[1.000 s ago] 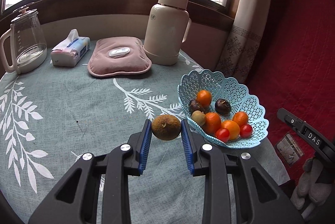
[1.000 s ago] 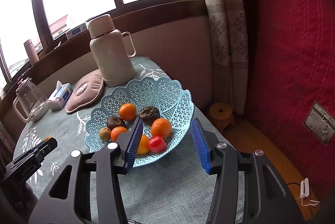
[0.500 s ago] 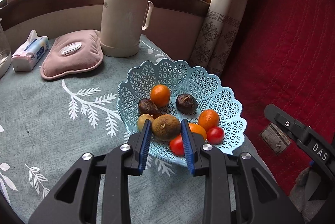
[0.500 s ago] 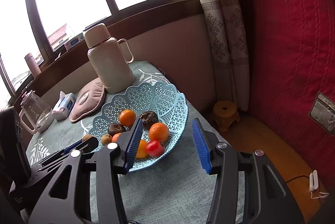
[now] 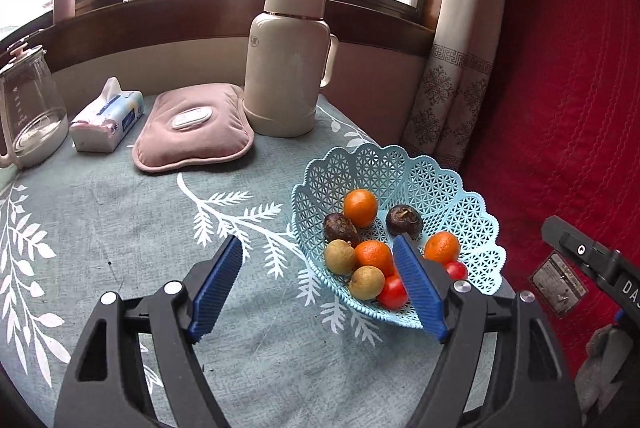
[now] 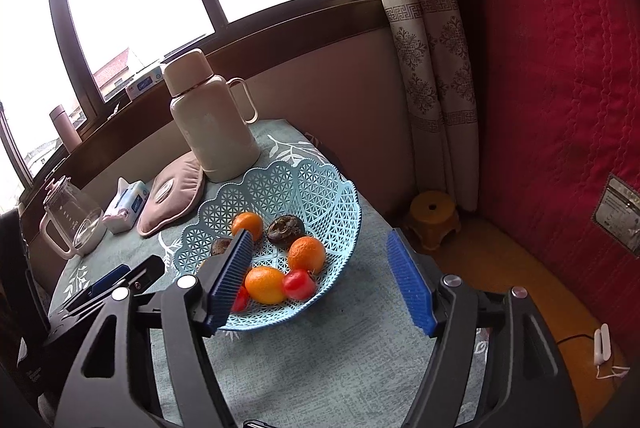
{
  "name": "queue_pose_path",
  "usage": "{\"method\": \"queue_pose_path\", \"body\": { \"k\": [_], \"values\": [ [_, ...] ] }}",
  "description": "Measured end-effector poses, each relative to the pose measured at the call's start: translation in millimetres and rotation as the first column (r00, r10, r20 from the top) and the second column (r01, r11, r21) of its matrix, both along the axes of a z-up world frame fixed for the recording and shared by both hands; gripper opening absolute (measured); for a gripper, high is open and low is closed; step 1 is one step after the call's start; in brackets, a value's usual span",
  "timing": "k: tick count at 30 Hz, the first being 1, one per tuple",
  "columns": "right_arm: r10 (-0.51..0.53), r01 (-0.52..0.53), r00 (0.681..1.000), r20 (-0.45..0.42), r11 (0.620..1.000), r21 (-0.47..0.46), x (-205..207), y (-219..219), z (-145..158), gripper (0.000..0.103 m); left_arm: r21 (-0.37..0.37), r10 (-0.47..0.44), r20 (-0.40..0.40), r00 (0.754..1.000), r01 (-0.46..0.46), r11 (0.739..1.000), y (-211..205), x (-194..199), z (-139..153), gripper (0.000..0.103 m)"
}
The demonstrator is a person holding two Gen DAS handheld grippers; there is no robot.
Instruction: Organize fruits
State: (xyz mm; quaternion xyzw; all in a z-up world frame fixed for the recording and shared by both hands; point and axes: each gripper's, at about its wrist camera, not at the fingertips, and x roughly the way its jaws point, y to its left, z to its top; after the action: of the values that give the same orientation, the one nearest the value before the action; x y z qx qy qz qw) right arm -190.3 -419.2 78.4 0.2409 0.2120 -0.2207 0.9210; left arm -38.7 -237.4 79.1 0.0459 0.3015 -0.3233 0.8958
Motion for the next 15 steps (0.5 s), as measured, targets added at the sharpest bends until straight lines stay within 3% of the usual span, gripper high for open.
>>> {"method": "queue_pose_path", "body": {
  "k": [3,4,10,15],
  "values": [
    [0.004,-0.004,1.000,0.005,1.000,0.004,-3.1,-2.0,3.3,0.076,0.027,0.006,0.050,0.999,-0.007,1.000,1.5,-8.0,5.8,0.089],
    [0.006,-0.006,1.000,0.009,1.000,0.005,-4.6,-2.7,4.2,0.082,0.035,0.010,0.066,0.998,-0.012,0.999,2.2,-10.8,7.4,0.090],
    [0.030,-0.030,0.999,-0.016,1.000,-0.009,-9.7,-1.8,0.9,0.091,0.077,0.037,0.116,0.993,-0.046,0.996,6.1,-23.3,12.0,0.093],
    [0.058,-0.059,0.996,-0.062,0.998,-0.018,-7.1,3.4,-10.2,0.092,0.089,0.067,0.142,0.988,-0.080,0.993,11.1,-31.5,13.3,0.093]
  ]
}}
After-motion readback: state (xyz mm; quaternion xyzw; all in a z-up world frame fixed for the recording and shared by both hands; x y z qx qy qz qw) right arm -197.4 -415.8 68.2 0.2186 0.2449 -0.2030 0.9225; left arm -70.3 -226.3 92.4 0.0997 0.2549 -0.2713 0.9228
